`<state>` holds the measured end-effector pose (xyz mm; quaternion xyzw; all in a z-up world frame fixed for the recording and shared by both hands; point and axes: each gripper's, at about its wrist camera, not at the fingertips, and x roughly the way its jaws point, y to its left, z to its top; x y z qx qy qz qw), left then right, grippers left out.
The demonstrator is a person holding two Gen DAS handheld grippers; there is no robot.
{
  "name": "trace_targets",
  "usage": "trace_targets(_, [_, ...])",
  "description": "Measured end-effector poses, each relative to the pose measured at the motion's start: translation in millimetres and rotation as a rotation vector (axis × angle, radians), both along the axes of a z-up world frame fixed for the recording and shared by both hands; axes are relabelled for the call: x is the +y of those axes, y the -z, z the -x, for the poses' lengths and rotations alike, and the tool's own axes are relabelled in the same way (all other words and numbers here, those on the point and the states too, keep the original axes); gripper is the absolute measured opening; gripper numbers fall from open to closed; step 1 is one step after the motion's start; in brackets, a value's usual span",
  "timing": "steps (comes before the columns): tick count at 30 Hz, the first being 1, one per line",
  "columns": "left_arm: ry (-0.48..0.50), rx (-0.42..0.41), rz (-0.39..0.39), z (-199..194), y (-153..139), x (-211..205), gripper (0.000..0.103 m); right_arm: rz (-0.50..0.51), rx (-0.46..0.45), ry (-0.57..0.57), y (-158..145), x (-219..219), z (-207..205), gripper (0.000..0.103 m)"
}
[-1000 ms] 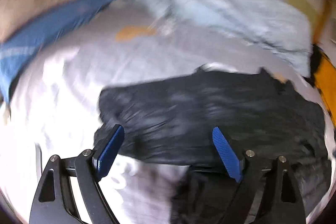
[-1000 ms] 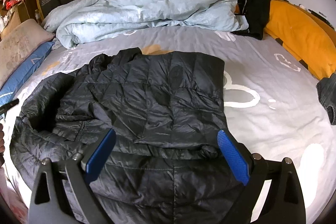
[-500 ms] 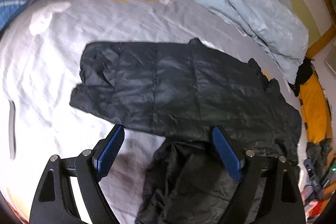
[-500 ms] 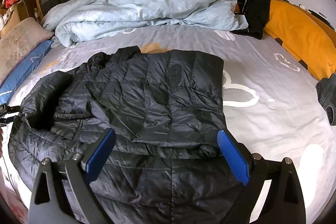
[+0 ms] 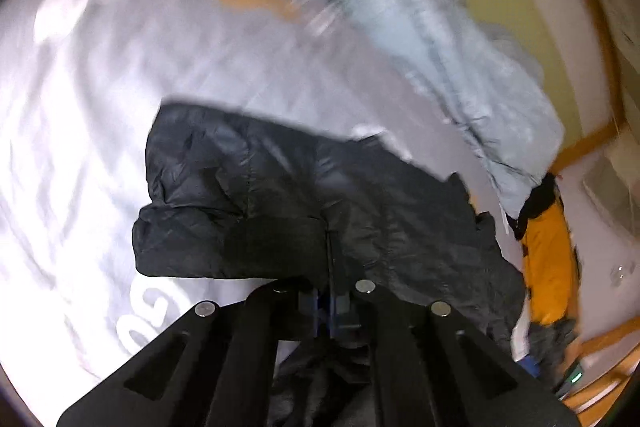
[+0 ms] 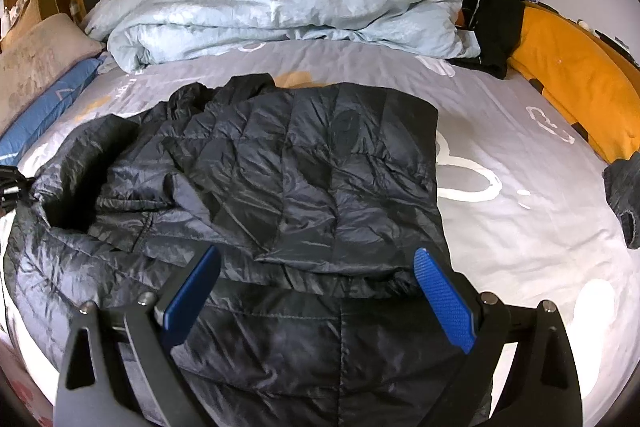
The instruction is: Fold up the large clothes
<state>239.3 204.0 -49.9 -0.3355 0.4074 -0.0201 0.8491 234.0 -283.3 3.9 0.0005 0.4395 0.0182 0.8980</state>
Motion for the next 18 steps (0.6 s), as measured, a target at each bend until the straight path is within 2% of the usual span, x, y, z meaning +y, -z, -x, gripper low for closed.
trace_targets(3, [0.095,-0.172,-0.119,14,-42,-38,0.002,-0.002,-0.004,0.007,-1,1,-1,0.097])
trace_targets(5, [0.167,-0.252,-0.153,27,-66,-67,0.002,-0.008,-0.015,0.008,-4,2,1,0.097])
trace_targets(8, [0.246,-0.273,-0.181,32,-85,-116,0.002,-0.004,-0.034,0.014,-9,2,2,0.097])
trace_targets(12, [0.35,-0.284,-0.279,30,-99,-190,0.002,-0.021,-0.059,0.035,-18,-3,4,0.097])
trace_targets(14, [0.389,-0.299,-0.297,28,-100,-224,0.002,-0.044,-0.071,0.048,-24,-9,6,0.097])
trace_targets(18, [0.467,-0.271,-0.291,14,-86,-280,0.002,-0.063,-0.109,0.079,-35,-23,12,0.097])
